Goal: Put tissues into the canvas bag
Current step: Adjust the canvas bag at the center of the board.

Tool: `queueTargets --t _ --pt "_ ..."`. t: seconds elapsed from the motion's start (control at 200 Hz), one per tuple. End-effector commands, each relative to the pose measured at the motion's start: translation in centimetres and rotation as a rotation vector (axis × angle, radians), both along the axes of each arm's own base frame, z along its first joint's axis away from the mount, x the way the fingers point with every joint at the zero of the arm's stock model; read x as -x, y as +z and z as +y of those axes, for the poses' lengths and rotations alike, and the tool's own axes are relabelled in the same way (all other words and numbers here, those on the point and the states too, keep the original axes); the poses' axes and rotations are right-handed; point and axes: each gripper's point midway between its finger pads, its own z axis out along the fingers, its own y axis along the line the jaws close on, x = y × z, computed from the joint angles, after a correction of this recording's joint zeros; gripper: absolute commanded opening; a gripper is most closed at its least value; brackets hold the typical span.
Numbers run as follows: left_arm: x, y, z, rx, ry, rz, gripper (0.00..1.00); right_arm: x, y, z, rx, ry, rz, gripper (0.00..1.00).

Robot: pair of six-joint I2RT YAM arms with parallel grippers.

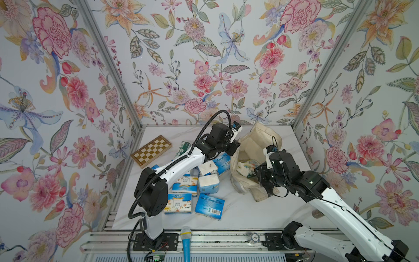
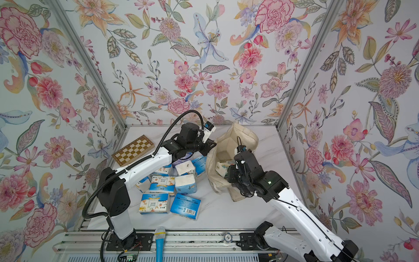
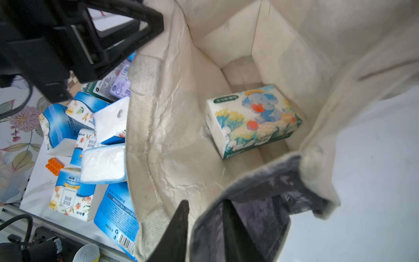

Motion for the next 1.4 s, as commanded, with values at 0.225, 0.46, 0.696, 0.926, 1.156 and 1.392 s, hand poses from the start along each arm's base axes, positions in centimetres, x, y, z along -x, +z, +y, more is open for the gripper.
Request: queueTargets --t 0.225,0.46,0.696,0.926,1.156,1.392 --pt "-2.4 -0.5 -1.0 -0.052 0.041 -0.037 0.0 1.2 9.8 -7.7 -0.076 -0.258 -0.42 0.43" --pt "-3.5 0.3 0.2 -0.085 0.083 -0.095 0.0 -2.2 10.3 -10.2 0.089 -0.386 -0.408 0.46" --pt "-4.7 0.6 1.2 -0.108 0.106 -0.146 0.0 -6.7 7.9 -13.6 -0.067 -0.436 -0.253 0.46" --pt "-5.5 0.5 1.2 -0.112 0.104 -0.162 0.0 -10.2 6.1 -14.9 -0.322 -0.376 -0.196 0.46" --pt "-5.8 0.5 0.9 -0.099 0.1 -0.16 0.0 -12.8 3.9 -14.3 -0.391 -0.303 -0.125 0.46" --pt "-5.9 0.6 1.0 -0.099 0.1 -0.161 0.0 -14.9 1.7 -15.7 -0.363 -0.339 -0.09 0.46"
